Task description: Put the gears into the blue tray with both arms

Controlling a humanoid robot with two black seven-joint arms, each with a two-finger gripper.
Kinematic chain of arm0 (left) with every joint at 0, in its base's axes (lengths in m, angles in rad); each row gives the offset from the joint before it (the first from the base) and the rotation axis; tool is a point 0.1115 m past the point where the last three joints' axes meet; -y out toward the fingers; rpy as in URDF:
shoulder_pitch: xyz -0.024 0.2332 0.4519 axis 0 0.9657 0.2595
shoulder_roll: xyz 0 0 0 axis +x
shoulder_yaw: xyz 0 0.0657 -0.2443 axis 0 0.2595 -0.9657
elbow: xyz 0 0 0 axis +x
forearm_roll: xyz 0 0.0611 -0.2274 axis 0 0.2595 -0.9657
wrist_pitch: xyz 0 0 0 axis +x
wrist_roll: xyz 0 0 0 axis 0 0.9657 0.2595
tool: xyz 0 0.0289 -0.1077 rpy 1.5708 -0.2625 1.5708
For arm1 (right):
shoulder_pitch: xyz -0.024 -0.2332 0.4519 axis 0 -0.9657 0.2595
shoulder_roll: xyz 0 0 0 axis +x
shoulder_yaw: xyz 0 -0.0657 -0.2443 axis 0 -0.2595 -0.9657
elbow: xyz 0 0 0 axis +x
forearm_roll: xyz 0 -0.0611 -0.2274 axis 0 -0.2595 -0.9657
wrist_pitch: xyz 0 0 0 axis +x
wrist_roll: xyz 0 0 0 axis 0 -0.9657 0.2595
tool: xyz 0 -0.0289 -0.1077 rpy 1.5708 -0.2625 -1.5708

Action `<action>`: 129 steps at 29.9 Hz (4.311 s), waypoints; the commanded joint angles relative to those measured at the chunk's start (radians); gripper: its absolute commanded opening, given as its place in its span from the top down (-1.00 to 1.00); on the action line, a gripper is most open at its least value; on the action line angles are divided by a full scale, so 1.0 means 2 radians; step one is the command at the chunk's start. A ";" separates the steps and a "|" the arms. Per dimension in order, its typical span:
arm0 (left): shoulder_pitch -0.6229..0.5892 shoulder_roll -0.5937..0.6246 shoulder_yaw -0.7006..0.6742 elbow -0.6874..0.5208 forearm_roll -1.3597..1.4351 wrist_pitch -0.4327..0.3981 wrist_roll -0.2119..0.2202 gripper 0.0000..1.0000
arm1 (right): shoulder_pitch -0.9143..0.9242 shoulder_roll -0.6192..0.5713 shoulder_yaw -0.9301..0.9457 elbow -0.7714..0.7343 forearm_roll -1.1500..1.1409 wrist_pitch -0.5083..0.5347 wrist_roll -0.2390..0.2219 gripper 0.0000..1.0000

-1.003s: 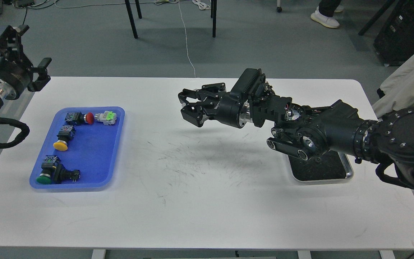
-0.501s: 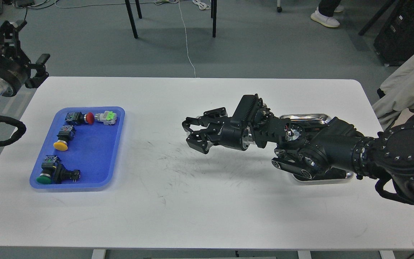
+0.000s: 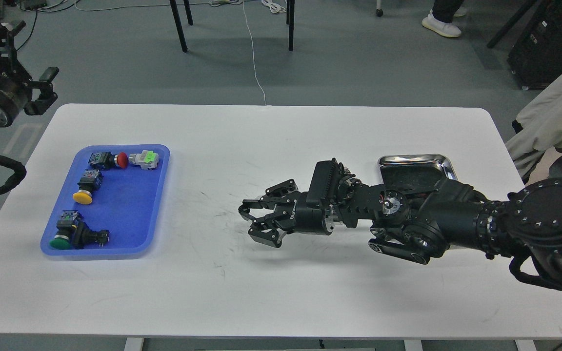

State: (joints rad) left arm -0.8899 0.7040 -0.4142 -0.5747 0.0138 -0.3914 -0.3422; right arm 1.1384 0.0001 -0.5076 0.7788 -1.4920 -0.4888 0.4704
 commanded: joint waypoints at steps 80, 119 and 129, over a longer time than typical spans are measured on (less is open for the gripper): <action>0.000 0.005 0.017 -0.154 0.058 0.260 0.010 -0.97 | 0.040 -0.027 0.221 -0.057 0.316 0.000 -0.013 -0.74; -0.152 0.118 0.336 -0.308 0.250 0.226 0.003 -0.97 | 0.037 -0.121 0.250 -0.047 0.362 0.000 -0.014 -0.84; -0.149 0.109 0.331 -0.288 0.190 0.200 -0.032 -0.97 | 0.033 -0.125 0.251 -0.045 0.362 0.000 -0.013 -0.84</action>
State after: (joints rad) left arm -1.1908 0.9152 0.2505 -1.1653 0.4556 0.0982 -0.3405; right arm 1.2046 -0.2499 -0.0061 0.6887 -0.7685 -0.4887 0.4448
